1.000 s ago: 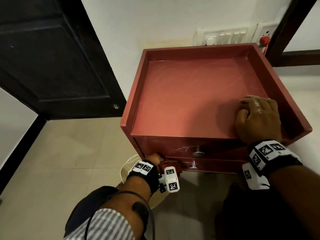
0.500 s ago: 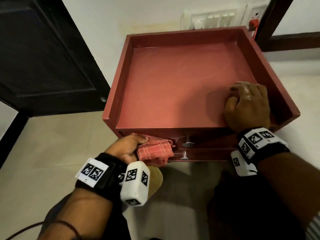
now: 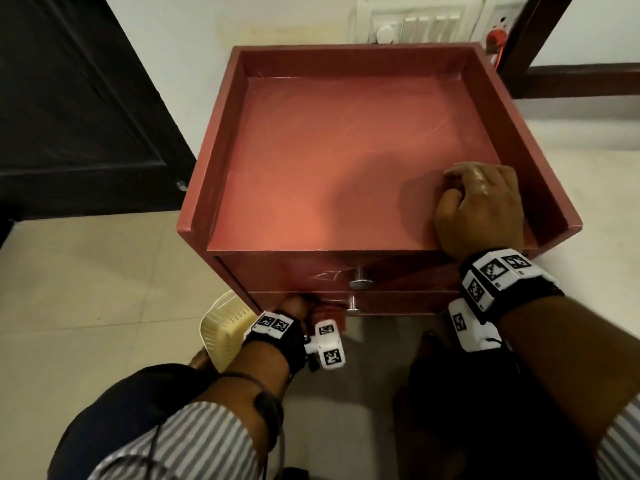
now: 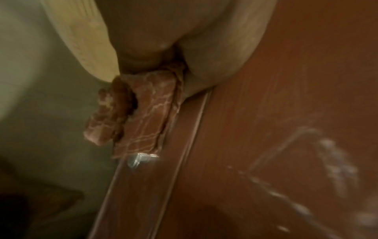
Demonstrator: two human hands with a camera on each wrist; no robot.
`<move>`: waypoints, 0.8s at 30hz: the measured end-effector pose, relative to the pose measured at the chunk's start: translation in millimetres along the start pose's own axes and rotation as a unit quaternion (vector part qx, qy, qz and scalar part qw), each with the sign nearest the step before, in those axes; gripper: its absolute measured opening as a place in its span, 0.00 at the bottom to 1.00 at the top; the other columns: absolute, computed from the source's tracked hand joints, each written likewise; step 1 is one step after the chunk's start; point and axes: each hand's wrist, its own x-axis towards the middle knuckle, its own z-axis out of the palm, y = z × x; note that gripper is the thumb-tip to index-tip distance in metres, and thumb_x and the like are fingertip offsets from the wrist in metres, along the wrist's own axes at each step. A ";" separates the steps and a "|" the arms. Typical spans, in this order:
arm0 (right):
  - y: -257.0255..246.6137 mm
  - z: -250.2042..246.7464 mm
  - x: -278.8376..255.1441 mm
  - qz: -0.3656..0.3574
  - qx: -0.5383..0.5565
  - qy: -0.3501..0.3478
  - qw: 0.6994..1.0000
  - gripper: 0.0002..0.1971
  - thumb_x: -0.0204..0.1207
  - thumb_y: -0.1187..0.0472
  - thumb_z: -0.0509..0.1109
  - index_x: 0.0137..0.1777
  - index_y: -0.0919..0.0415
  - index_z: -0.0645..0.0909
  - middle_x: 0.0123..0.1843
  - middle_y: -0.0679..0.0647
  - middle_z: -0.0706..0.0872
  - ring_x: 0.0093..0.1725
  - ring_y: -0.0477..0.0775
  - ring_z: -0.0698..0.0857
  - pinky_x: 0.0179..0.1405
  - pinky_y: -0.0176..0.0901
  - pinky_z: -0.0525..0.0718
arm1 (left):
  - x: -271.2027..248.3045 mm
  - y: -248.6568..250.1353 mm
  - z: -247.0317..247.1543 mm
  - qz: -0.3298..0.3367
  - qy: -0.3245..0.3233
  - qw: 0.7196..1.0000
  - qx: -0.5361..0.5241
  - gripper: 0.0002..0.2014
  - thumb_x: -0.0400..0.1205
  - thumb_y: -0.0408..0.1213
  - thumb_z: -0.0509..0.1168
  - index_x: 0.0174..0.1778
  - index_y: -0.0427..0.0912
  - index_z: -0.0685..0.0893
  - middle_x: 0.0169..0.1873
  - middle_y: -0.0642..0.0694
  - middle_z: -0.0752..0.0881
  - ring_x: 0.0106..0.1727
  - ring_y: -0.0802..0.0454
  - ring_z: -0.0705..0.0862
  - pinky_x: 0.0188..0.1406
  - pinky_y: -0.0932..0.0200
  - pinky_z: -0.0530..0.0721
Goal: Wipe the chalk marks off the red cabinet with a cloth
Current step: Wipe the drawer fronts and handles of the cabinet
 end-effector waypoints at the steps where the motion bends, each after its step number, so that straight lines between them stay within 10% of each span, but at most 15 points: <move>1: -0.3 -0.1 -0.2 0.002 0.001 -0.001 1.000 0.18 0.72 0.63 0.58 0.54 0.63 0.86 0.56 0.57 0.89 0.60 0.62 0.79 0.67 0.49 0.76 | -21.6 10.7 3.1 0.006 -0.013 1.000 0.008 0.09 0.92 0.29 0.58 0.58 0.39 0.84 0.16 0.51 0.87 0.18 0.61 0.87 0.27 0.62 0.90; 10: -0.9 -2.2 -0.3 0.012 -0.004 -0.017 1.000 0.19 0.72 0.61 0.58 0.56 0.63 0.86 0.58 0.57 0.88 0.62 0.62 0.78 0.68 0.53 0.76 | -62.3 21.0 21.3 -0.018 -0.048 0.999 0.002 0.18 0.93 0.22 0.49 0.46 0.26 0.82 0.20 0.36 0.88 0.18 0.44 0.89 0.11 0.54 0.85; 17: -0.1 -2.6 0.8 0.013 -0.001 -0.026 1.000 0.20 0.72 0.60 0.56 0.57 0.62 0.86 0.58 0.56 0.88 0.62 0.61 0.79 0.69 0.52 0.76 | -37.8 -6.7 44.7 -0.047 -0.033 0.997 -0.055 0.21 0.92 0.30 0.49 0.52 0.23 0.86 0.45 0.28 0.90 0.41 0.33 0.92 0.35 0.34 0.92; 24: -1.4 -4.4 0.2 0.015 0.000 -0.029 0.999 0.19 0.72 0.61 0.56 0.55 0.62 0.86 0.56 0.57 0.89 0.61 0.62 0.79 0.68 0.53 0.77 | -67.3 24.1 18.6 -0.029 -0.036 0.996 -0.071 0.13 0.92 0.24 0.52 0.51 0.27 0.83 0.26 0.33 0.91 0.21 0.41 0.91 0.14 0.45 0.88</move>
